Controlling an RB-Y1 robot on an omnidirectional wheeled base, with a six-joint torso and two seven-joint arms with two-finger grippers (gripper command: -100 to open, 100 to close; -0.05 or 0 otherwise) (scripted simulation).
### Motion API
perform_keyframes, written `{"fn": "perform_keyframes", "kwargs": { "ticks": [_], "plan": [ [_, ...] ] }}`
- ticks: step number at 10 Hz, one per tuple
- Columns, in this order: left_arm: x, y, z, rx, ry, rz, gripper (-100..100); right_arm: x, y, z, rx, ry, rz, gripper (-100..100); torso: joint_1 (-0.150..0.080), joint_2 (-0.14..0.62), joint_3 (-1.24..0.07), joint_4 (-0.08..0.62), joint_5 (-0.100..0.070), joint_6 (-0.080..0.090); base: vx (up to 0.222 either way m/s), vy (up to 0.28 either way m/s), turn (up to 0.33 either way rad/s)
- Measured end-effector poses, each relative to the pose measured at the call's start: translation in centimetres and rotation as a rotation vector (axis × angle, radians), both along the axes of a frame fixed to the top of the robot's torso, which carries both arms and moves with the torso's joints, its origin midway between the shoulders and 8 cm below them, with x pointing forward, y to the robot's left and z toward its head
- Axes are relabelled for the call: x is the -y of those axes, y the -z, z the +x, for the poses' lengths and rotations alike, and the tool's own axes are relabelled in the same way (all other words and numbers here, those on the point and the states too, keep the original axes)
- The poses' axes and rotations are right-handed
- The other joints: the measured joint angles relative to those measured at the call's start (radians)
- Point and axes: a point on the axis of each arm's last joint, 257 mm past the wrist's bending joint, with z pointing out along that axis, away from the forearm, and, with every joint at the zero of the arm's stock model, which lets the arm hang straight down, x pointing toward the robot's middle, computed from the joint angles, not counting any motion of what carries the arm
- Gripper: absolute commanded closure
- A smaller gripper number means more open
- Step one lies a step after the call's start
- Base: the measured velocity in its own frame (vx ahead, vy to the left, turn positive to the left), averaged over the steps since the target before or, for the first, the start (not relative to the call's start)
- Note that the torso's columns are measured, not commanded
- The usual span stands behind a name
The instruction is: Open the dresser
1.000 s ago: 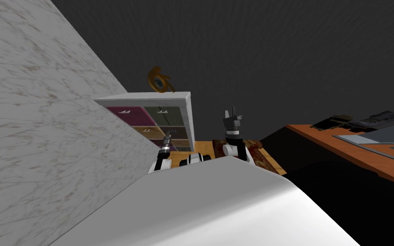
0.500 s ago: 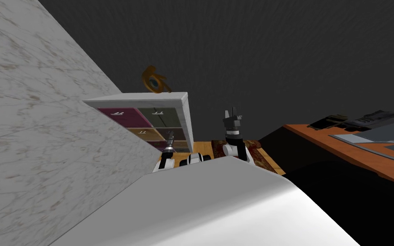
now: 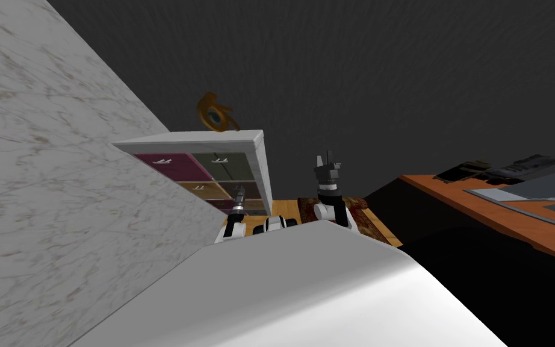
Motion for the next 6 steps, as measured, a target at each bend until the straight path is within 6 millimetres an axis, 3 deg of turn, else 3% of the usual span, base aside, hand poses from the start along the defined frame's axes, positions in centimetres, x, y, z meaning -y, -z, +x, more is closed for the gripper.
{"fn": "perform_keyframes", "kwargs": {
  "ticks": [6],
  "plan": [
    [0.15,0.28,-0.97,-0.016,0.008,0.001,100,0.00,0.00,0.00,0.000,0.000,0.000,0,-0.001,-0.004,-0.004,0.002,-0.002,0.000,-0.177,0.032,0.015]
  ]
}}
